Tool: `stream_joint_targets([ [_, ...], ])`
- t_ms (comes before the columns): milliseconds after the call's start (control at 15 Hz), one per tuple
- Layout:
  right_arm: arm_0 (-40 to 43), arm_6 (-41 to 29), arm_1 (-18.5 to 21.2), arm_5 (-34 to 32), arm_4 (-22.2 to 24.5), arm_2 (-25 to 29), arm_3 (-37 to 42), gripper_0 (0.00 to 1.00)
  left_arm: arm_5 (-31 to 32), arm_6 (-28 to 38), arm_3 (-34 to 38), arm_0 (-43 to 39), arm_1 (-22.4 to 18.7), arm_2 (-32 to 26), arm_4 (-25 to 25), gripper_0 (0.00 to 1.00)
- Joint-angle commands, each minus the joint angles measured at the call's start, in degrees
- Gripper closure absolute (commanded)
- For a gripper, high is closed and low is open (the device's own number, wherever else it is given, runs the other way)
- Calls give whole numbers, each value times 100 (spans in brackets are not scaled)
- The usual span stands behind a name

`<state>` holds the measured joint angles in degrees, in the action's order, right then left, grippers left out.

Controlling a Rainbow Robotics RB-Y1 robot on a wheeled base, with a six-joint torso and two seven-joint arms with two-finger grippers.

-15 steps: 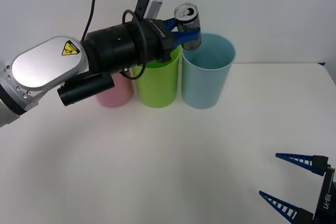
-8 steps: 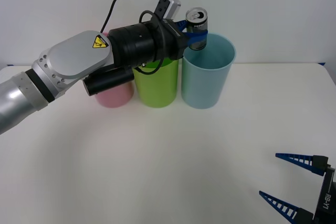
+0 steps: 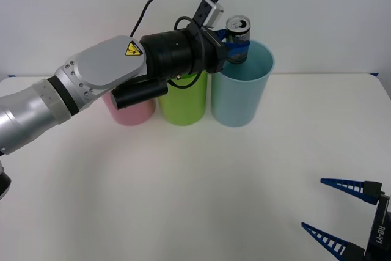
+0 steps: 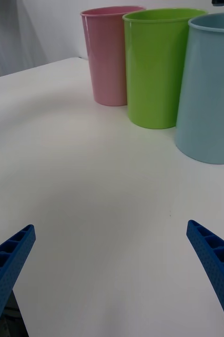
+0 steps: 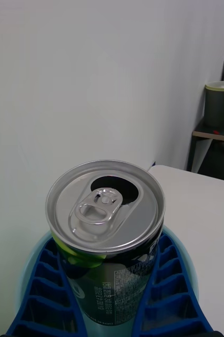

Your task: Put cans in the blue bin and PET bottles in the pink bin and trash in the green bin.

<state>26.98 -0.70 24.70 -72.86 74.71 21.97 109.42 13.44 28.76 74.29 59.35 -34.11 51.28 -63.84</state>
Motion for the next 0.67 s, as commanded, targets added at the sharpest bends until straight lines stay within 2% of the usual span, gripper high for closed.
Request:
stream_joint_targets([
  [67,0,0,0,0,0,0,0,0,1,-28,-424,85,247,-4,-112,89],
  [267,0,0,0,0,0,0,0,0,1,7,-697,164,431,5,-199,90],
  [600,0,0,0,0,0,0,0,0,1,86,-705,182,501,5,-199,88],
  [667,0,0,0,0,0,0,0,0,1,86,-705,200,493,-4,-199,51],
])
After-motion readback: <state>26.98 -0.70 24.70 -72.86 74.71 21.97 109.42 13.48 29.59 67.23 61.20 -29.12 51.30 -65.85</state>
